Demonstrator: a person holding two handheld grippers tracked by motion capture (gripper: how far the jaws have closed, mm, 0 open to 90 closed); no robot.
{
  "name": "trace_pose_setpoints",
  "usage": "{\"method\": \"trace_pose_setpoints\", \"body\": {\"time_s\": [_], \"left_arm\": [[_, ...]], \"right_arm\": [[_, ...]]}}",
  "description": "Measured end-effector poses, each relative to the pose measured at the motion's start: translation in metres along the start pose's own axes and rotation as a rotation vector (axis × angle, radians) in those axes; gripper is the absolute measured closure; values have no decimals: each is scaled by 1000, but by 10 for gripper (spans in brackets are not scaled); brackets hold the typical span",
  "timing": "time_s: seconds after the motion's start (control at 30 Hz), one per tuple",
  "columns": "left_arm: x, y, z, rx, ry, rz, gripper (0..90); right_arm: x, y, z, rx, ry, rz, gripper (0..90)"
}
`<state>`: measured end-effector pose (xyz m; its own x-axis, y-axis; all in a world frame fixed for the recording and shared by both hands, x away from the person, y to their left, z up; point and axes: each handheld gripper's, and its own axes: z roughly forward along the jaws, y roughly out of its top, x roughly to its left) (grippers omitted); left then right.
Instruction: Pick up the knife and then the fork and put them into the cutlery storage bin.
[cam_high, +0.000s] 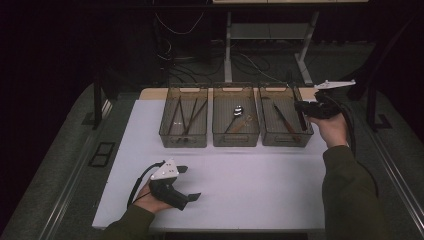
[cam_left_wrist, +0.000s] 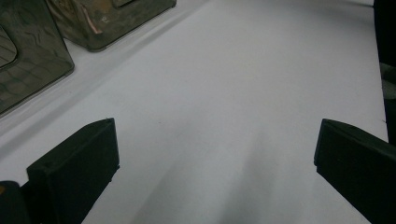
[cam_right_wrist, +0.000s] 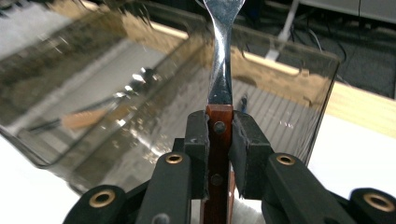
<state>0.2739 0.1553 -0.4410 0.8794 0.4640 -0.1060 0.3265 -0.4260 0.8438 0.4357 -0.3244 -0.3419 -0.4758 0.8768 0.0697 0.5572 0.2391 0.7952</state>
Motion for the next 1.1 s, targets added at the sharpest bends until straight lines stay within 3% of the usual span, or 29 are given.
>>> {"method": "trace_pose_setpoints", "body": {"time_s": [0.3,0.67,0.73,1.0,1.1], "left_arm": [[0,0,0,0,-2,2,0],[0,0,1,3,-2,0,0],[0,-1,1,7,-1,-3,0],[0,-1,1,7,-1,-1,0],[0,-1,1,8,0,0,0]], "right_arm": [[-2,-8,26,125,-49,-6,774],[-1,-15,48,268,-49,-23,770],[1,-15,50,293,-74,-40,762],[-3,-12,47,261,-63,-6,581],[-5,-13,44,255,-55,28,501]]}}
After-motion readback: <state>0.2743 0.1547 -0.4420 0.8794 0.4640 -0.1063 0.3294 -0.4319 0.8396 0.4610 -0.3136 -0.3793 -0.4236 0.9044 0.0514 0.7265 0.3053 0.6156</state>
